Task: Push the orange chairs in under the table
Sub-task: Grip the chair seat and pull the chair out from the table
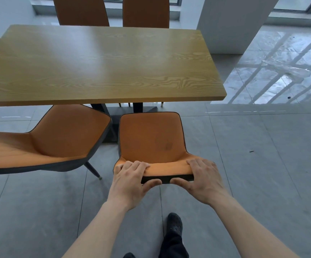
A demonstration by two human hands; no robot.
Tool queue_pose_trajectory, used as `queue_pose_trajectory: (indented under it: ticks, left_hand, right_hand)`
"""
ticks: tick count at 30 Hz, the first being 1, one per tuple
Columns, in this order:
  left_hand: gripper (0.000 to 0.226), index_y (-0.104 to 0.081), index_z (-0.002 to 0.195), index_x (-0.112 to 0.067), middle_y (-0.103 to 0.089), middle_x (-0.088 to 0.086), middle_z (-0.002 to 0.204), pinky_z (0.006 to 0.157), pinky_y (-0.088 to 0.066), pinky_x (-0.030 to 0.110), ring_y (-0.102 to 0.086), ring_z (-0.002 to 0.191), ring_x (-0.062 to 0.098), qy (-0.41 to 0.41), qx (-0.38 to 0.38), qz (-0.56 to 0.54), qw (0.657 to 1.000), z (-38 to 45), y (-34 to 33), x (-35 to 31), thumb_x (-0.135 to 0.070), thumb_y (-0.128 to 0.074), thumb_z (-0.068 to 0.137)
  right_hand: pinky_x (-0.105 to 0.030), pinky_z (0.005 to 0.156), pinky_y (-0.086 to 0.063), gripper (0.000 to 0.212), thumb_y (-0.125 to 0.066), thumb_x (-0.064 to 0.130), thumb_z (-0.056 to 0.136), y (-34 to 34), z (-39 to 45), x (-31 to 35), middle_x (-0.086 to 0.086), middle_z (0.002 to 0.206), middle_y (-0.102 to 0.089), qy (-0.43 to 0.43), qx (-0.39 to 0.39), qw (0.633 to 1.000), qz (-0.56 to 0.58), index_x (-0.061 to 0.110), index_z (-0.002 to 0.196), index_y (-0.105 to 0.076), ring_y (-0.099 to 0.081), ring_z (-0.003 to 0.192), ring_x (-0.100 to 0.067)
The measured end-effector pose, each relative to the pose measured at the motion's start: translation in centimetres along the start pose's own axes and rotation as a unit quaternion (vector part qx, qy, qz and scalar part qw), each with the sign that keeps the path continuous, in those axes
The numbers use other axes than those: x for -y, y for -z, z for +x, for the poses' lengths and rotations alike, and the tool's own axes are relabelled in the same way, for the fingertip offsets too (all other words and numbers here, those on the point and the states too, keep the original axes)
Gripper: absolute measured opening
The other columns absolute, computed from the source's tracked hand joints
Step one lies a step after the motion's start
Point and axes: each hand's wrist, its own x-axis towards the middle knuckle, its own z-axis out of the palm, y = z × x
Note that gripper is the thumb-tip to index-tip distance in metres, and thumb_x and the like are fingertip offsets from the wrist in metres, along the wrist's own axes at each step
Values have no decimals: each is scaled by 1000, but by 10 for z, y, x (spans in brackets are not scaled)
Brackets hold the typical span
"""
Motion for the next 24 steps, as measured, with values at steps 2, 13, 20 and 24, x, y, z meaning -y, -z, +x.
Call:
queue_pose_trajectory:
  ticks: [2,13,20,24]
  left_hand:
    - [77,-52,129,-39,-58,-20,121,100,-27,36,-45,111,10,2,2,3,1000,0,0,-1,-93,-21,83]
    - [85,-42,138,-42,-51,-20,135,111,-23,36,-37,126,9,34,65,8,997,-1,13,-7,-96,-15,78]
    - [84,-25,151,-41,-34,-17,156,122,-10,36,-22,144,10,40,71,-10,997,-9,41,3,-89,-25,82]
    - [82,-26,153,-38,-34,-17,156,124,-11,37,-23,145,8,50,38,-11,998,-16,73,47,-86,-27,86]
  right_hand:
    - [-41,115,-32,121,-16,107,65,1,0,0,2,139,-57,4,2,1000,1,20,142,-51,-47,130,-20]
    - [-39,109,-37,113,-18,108,62,2,-1,-1,7,131,-58,-5,9,1000,15,28,135,-51,-47,124,-18]
    - [-44,127,-14,127,-9,105,67,21,1,7,1,162,-38,-6,52,998,22,19,156,-35,-25,151,-21]
    - [-41,124,-6,128,-5,105,67,36,15,44,-1,167,-27,-7,48,999,13,21,160,-28,-16,156,-22]
